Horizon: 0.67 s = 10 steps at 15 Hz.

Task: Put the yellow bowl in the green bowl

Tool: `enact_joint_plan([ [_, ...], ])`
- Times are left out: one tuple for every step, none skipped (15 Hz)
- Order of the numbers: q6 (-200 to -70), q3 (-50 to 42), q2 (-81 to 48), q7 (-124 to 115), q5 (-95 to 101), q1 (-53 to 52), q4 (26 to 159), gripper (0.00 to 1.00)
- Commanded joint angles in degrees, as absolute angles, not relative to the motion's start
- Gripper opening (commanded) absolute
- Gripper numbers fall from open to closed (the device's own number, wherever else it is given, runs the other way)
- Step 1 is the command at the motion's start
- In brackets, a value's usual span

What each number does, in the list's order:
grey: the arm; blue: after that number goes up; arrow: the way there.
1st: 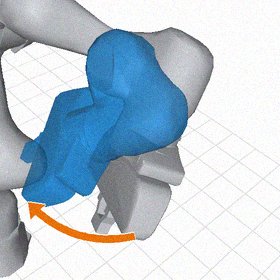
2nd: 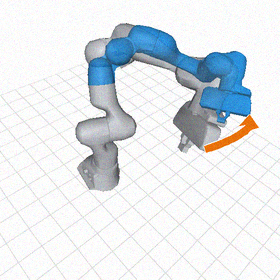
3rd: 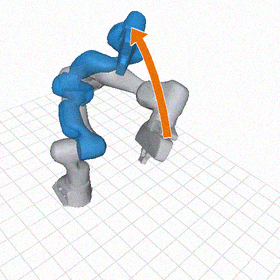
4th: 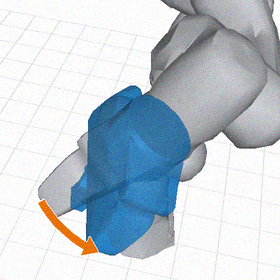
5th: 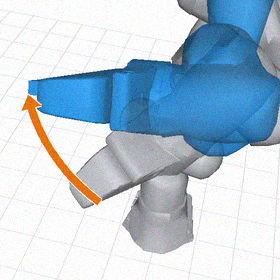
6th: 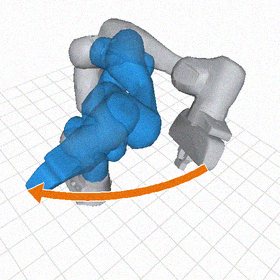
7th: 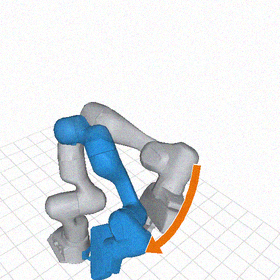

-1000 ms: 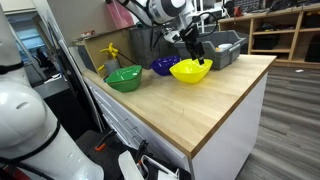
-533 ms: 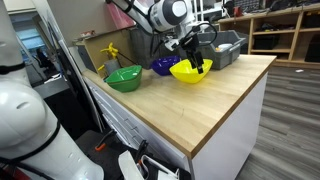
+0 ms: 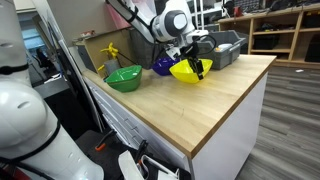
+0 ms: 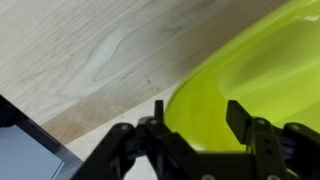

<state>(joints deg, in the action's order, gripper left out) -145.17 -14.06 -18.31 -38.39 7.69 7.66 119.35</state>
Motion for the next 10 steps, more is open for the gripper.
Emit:
enact_joint_plan([
  [-147.5,-14.4,-18.4,-38.0,6.3,6.4,119.6,0.35],
  [-147.6,-14.3,-18.4,-38.0,6.2,6.2,119.7,0.27],
  [-147.5,-14.3,-18.3,-37.8,5.9,6.1,119.8,0.2],
  [-147.5,-14.2,-18.4,-37.7,5.6,6.1,119.9,0.13],
  [-147.3,-14.1,-18.2,-37.5,5.3,6.0,119.9,0.05],
  [-147.2,-14.0,-18.1,-37.2,5.1,5.9,119.8,0.02],
  [-146.9,-13.8,-17.9,-36.8,4.6,5.8,119.7,0.0],
  [-146.7,-13.7,-17.3,-36.3,4.4,5.6,119.8,0.03],
  [-146.4,-13.7,-16.5,-35.7,4.4,5.5,120.0,0.03],
  [-146.1,-13.8,-15.8,-35.3,4.5,5.3,120.2,0.03],
])
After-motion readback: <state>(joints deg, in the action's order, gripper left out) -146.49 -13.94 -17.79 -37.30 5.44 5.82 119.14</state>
